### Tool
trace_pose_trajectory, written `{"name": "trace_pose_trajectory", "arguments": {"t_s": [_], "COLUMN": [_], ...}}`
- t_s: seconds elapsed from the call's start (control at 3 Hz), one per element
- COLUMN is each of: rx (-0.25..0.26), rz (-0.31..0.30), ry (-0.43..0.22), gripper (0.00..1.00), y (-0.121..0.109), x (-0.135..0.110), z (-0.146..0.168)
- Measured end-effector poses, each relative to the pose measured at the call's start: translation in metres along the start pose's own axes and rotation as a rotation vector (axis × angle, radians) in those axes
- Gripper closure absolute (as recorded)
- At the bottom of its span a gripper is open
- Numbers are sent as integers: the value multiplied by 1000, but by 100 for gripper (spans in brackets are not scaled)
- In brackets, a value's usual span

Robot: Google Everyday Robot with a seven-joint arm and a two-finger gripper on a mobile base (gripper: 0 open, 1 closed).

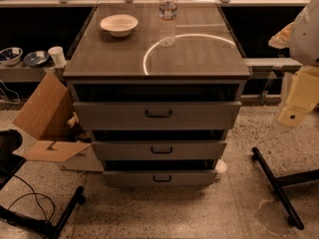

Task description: Open middle drawer

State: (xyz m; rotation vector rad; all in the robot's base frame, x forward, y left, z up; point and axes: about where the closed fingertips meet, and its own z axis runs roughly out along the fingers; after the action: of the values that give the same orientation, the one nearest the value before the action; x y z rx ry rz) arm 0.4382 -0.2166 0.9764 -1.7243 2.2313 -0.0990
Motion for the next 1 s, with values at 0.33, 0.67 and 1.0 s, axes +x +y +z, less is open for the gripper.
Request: {"name": "trace_pose_trajectory", "arguments": {"t_s": [0.33, 0.67, 1.0], "rx": [-5, -37, -18], "rz": [3, 24, 84], "ry": [-2, -15, -3], "gripper": [0, 0, 0], "y": [1, 12, 30], "x": [0, 0, 0], "z": [4, 29, 62]}}
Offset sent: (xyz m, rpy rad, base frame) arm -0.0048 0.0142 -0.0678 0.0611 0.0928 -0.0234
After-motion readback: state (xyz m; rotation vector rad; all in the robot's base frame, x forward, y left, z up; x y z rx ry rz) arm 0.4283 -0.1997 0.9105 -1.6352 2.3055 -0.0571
